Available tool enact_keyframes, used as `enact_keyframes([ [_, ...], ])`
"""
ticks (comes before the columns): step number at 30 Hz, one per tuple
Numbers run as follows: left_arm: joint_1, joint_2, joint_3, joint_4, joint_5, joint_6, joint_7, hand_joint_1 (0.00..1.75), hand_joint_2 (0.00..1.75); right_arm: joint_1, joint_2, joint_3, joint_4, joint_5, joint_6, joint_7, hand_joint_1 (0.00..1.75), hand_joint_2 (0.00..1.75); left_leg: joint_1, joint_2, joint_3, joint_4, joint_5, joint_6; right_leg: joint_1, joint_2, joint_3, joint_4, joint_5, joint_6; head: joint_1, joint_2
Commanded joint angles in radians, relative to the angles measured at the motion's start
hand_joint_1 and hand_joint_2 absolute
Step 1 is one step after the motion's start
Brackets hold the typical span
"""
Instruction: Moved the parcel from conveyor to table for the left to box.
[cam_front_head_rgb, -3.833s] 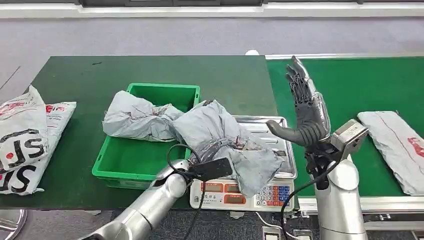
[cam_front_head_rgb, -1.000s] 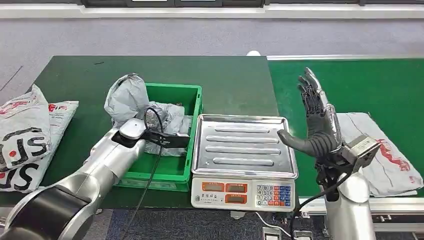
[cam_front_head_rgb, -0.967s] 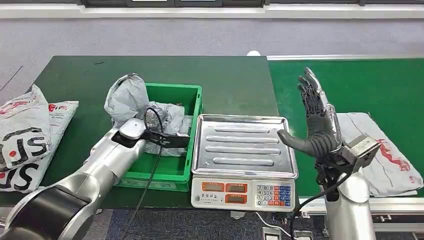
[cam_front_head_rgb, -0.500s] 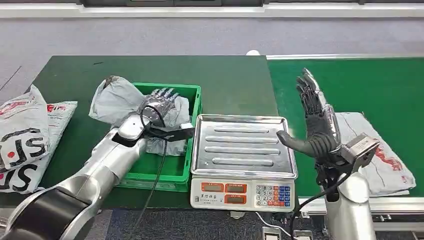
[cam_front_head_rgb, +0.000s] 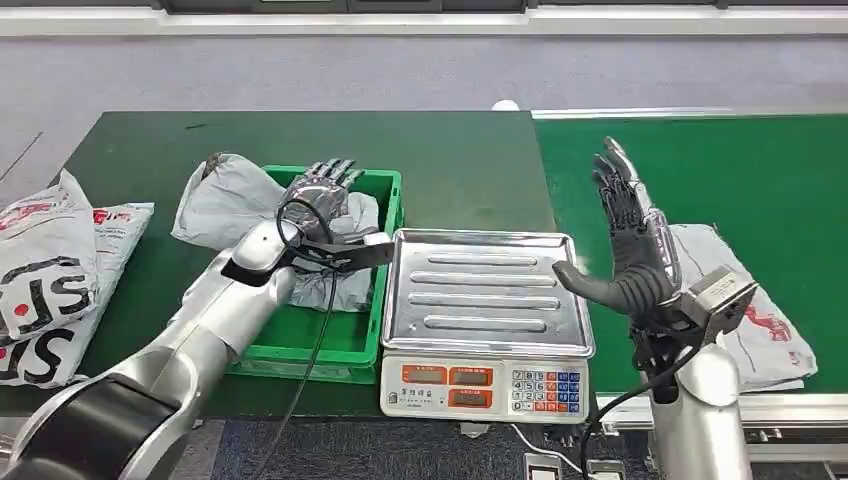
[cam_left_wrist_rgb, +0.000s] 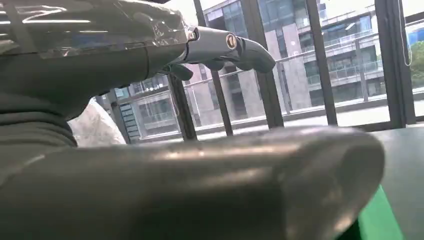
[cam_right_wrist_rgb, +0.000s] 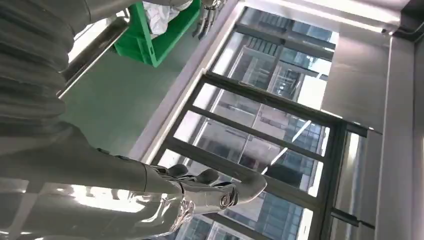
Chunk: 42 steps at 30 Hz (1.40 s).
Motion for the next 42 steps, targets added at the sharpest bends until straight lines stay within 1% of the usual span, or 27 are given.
enact_keyframes([
  [1, -0.023, 0.007, 0.024, 0.02, 0.002, -0.001, -0.001, 0.0, 0.0, -0.019, -0.006, -0.035, 0.026, 0.003, 0.004, 0.004, 0.0, 1.75, 0.0, 0.001, 0.001, 0.0, 0.0, 0.0, 0.001, 0.001, 0.001, -0.001, 0.0, -0.001, 0.0, 0.0],
  [5, -0.018, 0.008, 0.026, 0.011, 0.006, 0.008, -0.001, 0.0, 0.0, -0.018, -0.005, -0.036, 0.023, 0.002, 0.004, 0.004, 0.0, 1.75, 0.0, 0.002, 0.001, -0.001, 0.0, 0.0, 0.001, 0.001, 0.001, -0.001, 0.0, -0.001, 0.0, 0.0],
  [7, -0.01, 0.017, 0.015, -0.013, 0.013, 0.003, 0.003, 0.0, 0.0, 0.002, 0.002, -0.043, 0.014, 0.006, 0.002, 0.006, 0.0, 1.75, 0.0, 0.001, 0.001, 0.0, 0.0, 0.0, 0.0, 0.001, 0.0, 0.0, 0.0, -0.001, 0.0, 0.0],
  [9, -0.003, 0.014, 0.019, -0.032, 0.024, 0.029, 0.002, 0.0, 0.0, 0.029, 0.011, -0.046, 0.005, 0.018, -0.011, -0.003, 0.0, 1.75, 0.001, 0.001, 0.001, -0.001, 0.0, 0.0, 0.001, 0.0, 0.002, -0.002, 0.0, -0.001, 0.0, 0.0],
  [11, 0.015, 0.008, 0.039, -0.063, 0.07, 0.036, -0.035, 0.0, 0.0, 0.039, 0.018, -0.054, -0.002, 0.022, -0.015, -0.006, 0.0, 1.75, 0.001, 0.001, 0.002, -0.001, 0.0, 0.0, 0.001, 0.0, 0.002, -0.002, 0.0, -0.001, 0.0, 0.0],
  [13, 0.052, 0.002, 0.06, -0.124, 0.145, 0.022, -0.109, 0.0, 0.0, 0.038, 0.017, -0.062, -0.003, 0.023, -0.014, -0.008, 0.0, 1.75, 0.0, 0.001, 0.001, -0.001, 0.0, 0.0, 0.0, 0.0, 0.001, -0.001, 0.0, -0.001, 0.0, 0.0],
  [15, 0.143, -0.019, 0.148, -0.261, 0.336, 0.049, -0.225, 0.0, 0.0, 0.048, 0.014, -0.074, -0.017, 0.023, -0.022, -0.004, 0.0, 1.75, 0.0, 0.001, 0.001, -0.001, 0.0, 0.0, 0.0, 0.0, 0.001, -0.001, 0.0, -0.001, 0.0, 0.0],
  [16, 0.19, -0.019, 0.171, -0.327, 0.43, 0.043, -0.282, 0.0, 0.0, 0.054, 0.012, -0.079, -0.022, 0.021, -0.022, -0.003, 0.0, 1.75, 0.0, 0.002, 0.003, -0.002, -0.001, 0.0, 0.0, 0.001, 0.003, -0.003, 0.0, -0.001, 0.0, 0.0],
  [17, 0.263, -0.032, 0.214, -0.425, 0.598, 0.025, -0.371, 0.0, 0.0, 0.059, 0.013, -0.087, -0.026, 0.016, -0.025, 0.0, 0.0, 1.75, 0.0, 0.001, 0.003, -0.003, 0.0, 0.0, 0.0, 0.0, 0.002, -0.003, 0.0, -0.001, 0.0, 0.0],
  [18, 0.352, -0.115, 0.324, -0.534, 0.789, -0.077, -0.53, 0.0, 0.0, 0.06, 0.024, -0.108, -0.023, 0.014, -0.06, 0.023, 0.0, 1.75, 0.0, 0.001, 0.002, -0.002, -0.001, 0.0, 0.0, 0.001, 0.002, -0.002, 0.0, 0.0, 0.0, 0.0],
  [19, 0.432, -0.126, 0.296, -0.602, 1.022, -0.12, -0.573, 0.0, 1.75, 0.055, 0.016, -0.105, -0.01, 0.008, -0.071, 0.028, 0.0, 1.75, 0.0, 0.002, 0.003, -0.003, -0.001, 0.0, 0.0, 0.001, 0.003, -0.003, 0.0, 0.0, 0.0, 0.0],
  [20, 0.492, -0.14, 0.25, -0.652, 1.078, -0.149, -0.57, 0.0, 1.75, 0.046, 0.01, -0.106, 0.016, 0.0, -0.078, 0.029, 0.0, 1.75, -0.001, 0.001, 0.003, -0.003, -0.001, 0.0, -0.001, 0.0, 0.003, -0.003, -0.001, 0.0, 0.0, 0.0],
  [21, 0.514, -0.149, 0.22, -0.67, 1.093, -0.125, -0.585, 0.0, 1.75, 0.04, 0.014, -0.109, 0.034, 0.001, -0.093, 0.033, 0.0, 1.75, -0.001, 0.002, 0.005, -0.004, -0.002, 0.001, -0.001, 0.001, 0.005, -0.005, -0.001, 0.0, 0.0, 0.0],
  [23, 0.526, -0.165, 0.19, -0.672, 1.162, -0.127, -0.597, 0.0, 1.75, 0.024, 0.024, -0.097, 0.064, 0.019, -0.116, 0.039, 0.0, 1.75, -0.001, 0.007, 0.004, -0.002, -0.004, 0.001, -0.001, 0.006, 0.002, -0.003, -0.001, 0.0, 0.0, 0.0],
  [24, 0.527, -0.169, 0.181, -0.671, 1.178, -0.135, -0.596, 0.0, 1.75, 0.014, 0.031, -0.089, 0.077, 0.024, -0.125, 0.044, 0.0, 1.75, -0.001, 0.006, 0.005, -0.003, -0.005, 0.001, -0.001, 0.005, 0.004, -0.004, -0.002, 0.0, 0.0, 0.0],
  [25, 0.526, -0.172, 0.181, -0.667, 1.2, -0.147, -0.596, 0.0, 1.75, 0.008, 0.034, -0.083, 0.086, 0.037, -0.146, 0.046, 0.0, 1.75, -0.001, 0.007, 0.003, -0.001, -0.006, 0.002, 0.0, 0.006, 0.002, -0.003, -0.002, 0.001, 0.0, 0.0],
  [26, 0.528, -0.174, 0.183, -0.663, 1.236, -0.178, -0.599, 0.0, 1.75, 0.005, 0.038, -0.074, 0.087, 0.053, -0.164, 0.045, 0.0, 1.75, 0.0, 0.009, 0.004, -0.002, -0.006, 0.002, 0.0, 0.007, 0.003, -0.004, -0.002, 0.0, 0.0, 0.0],
  [27, 0.527, -0.172, 0.184, -0.659, 1.25, -0.193, -0.6, 0.0, 1.75, 0.005, 0.04, -0.069, 0.088, 0.055, -0.167, 0.044, 0.0, 1.75, 0.0, 0.008, 0.003, -0.001, -0.006, 0.002, 0.0, 0.007, 0.002, -0.002, -0.002, 0.001, 0.0, 0.0],
  [28, 0.529, -0.172, 0.192, -0.651, 1.3, -0.241, -0.599, 0.0, 1.75, 0.002, 0.04, -0.061, 0.09, 0.057, -0.165, 0.045, 0.0, 1.75, -0.001, 0.007, 0.002, -0.001, -0.006, 0.001, -0.001, 0.007, 0.0, -0.001, -0.002, 0.001, 0.0, 0.0],
  [30, 0.535, -0.168, 0.2, -0.647, 1.328, -0.268, -0.603, 0.0, 1.75, -0.011, 0.045, -0.063, 0.101, 0.057, -0.176, 0.05, 0.0, 1.75, 0.0, 0.009, 0.004, -0.003, -0.006, 0.001, 0.0, 0.008, 0.003, -0.004, -0.002, 0.0, 0.0, 0.0],
  [31, 0.534, -0.167, 0.201, -0.646, 1.336, -0.278, -0.604, 0.0, 1.75, -0.016, 0.046, -0.065, 0.106, 0.057, -0.179, 0.053, 0.0, 1.75, 0.0, 0.009, 0.003, -0.002, -0.006, 0.001, 0.0, 0.008, 0.001, -0.002, -0.002, 0.0, 0.0, 0.0],
  [32, 0.533, -0.167, 0.209, -0.64, 1.357, -0.295, -0.594, 0.0, 1.75, -0.027, 0.047, -0.072, 0.117, 0.062, -0.195, 0.064, 0.0, 1.75, -0.001, 0.008, 0.002, -0.001, -0.006, 0.001, -0.001, 0.007, 0.0, -0.002, -0.002, 0.001, 0.0, 0.0],
  [33, 0.53, -0.172, 0.215, -0.626, 1.395, -0.335, -0.568, 0.0, 1.75, -0.029, 0.047, -0.079, 0.122, 0.08, -0.225, 0.079, 0.0, 1.75, 0.0, 0.01, 0.003, -0.002, -0.006, 0.001, 0.0, 0.009, 0.001, -0.003, -0.002, 0.0, 0.0, 0.0],
  [34, 0.527, -0.172, 0.215, -0.621, 1.395, -0.334, -0.568, 0.0, 1.75, -0.033, 0.045, -0.083, 0.13, 0.099, -0.247, 0.089, 0.0, 1.75, 0.0, 0.009, 0.003, -0.002, -0.006, 0.001, 0.0, 0.007, 0.001, -0.002, -0.002, 0.001, 0.0, 0.0],
  [42, 0.527, -0.171, 0.216, -0.615, 1.395, -0.333, -0.568, 0.0, 1.75, -0.041, 0.045, -0.083, 0.141, 0.1, -0.248, 0.089, 0.0, 1.75, 0.0, 0.008, 0.003, -0.002, -0.006, 0.001, 0.001, 0.006, 0.002, -0.003, -0.002, 0.001, 0.0, 0.0],
])
